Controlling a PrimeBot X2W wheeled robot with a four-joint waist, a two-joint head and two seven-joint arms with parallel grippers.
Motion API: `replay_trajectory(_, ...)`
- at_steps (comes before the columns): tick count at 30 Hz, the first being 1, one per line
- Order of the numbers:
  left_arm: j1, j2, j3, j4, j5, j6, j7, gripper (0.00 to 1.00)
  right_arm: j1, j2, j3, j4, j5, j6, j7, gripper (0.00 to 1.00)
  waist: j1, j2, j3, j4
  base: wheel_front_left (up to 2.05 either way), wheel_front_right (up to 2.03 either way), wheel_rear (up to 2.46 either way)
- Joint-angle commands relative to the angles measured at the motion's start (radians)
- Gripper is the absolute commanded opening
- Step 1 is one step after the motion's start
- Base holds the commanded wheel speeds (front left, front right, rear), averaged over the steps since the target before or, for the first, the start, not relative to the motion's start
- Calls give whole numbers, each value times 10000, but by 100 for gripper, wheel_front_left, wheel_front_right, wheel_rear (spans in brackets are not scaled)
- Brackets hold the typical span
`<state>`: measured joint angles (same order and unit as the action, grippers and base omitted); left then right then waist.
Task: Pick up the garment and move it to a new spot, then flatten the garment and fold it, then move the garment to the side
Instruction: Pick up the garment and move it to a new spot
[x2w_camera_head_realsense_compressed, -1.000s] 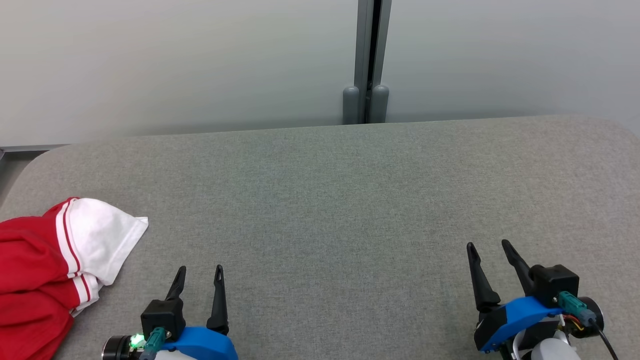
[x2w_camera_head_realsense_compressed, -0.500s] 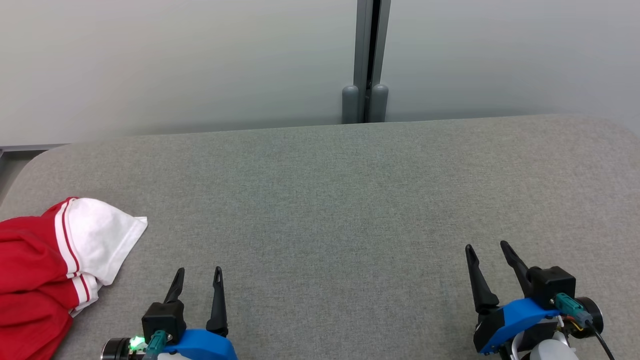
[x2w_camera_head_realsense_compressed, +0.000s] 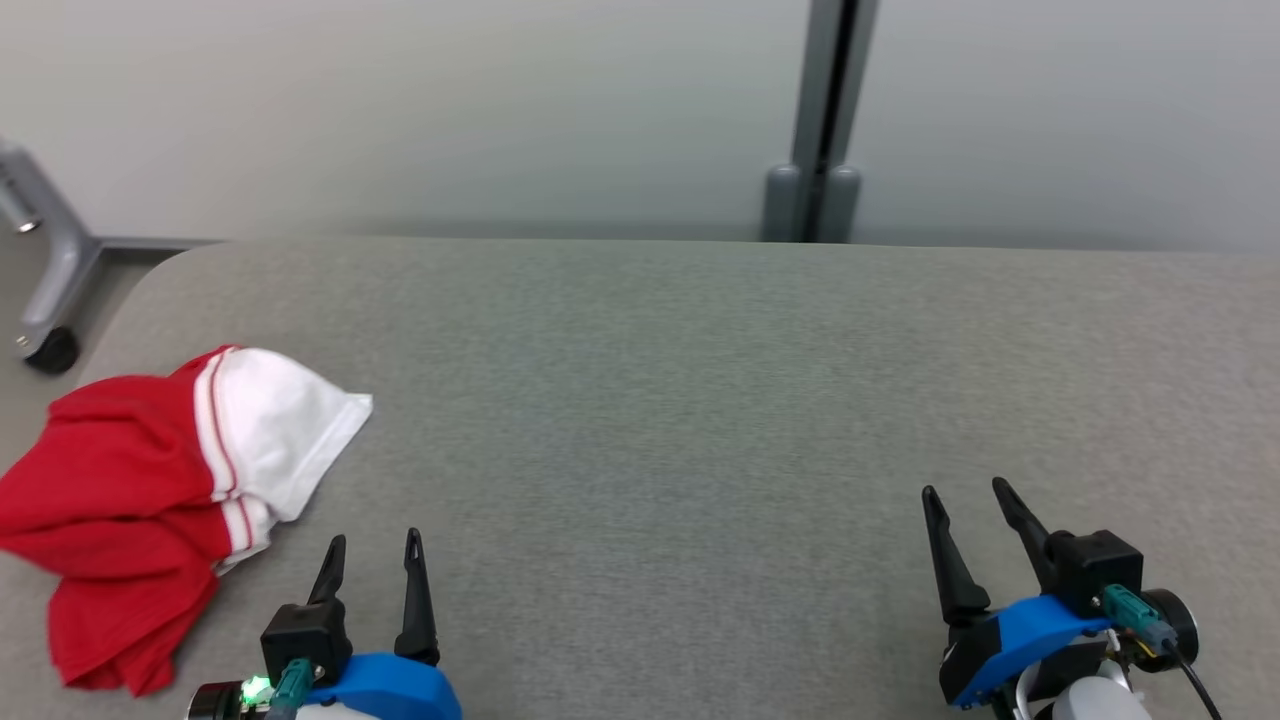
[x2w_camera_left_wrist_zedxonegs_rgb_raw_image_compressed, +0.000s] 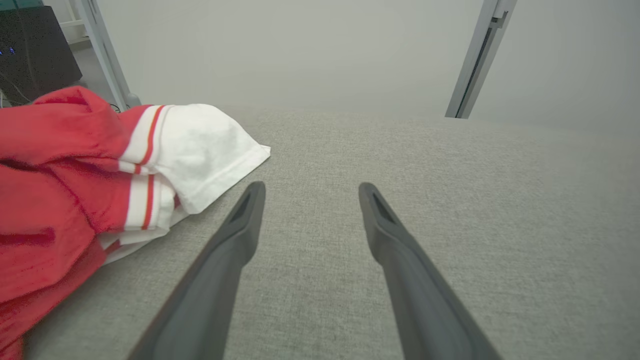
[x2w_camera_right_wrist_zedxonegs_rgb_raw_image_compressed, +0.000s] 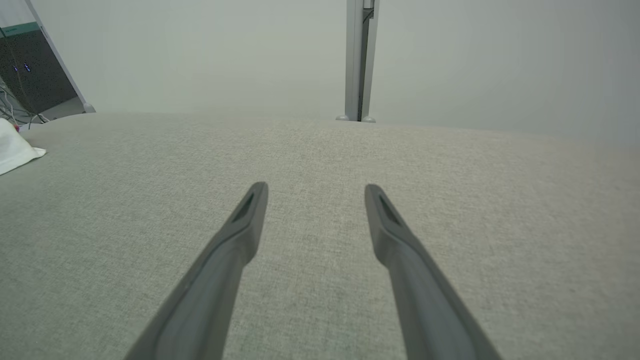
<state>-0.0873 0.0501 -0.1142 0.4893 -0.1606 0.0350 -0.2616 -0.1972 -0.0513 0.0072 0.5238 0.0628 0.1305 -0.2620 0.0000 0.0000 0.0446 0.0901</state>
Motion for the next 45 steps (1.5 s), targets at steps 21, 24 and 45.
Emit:
replay_trajectory(21,717,-2,1738,-192,-299,188,-52,100,-247,-9,2000,39,428,4,-39,100,0,0,351,3198,0,0,0)
replay_trajectory(24,700,0,1800,-189,-317,164,-52,100,-260,-9,2082,89,433,4,-40,100,0,0,375,3289,0,0,0)
replay_trajectory(45,-3433,883,2797,595,216,-1263,-50,100,-959,-819,2623,-457,590,4,-40,100,0,0,2291,2484,0,0,0)
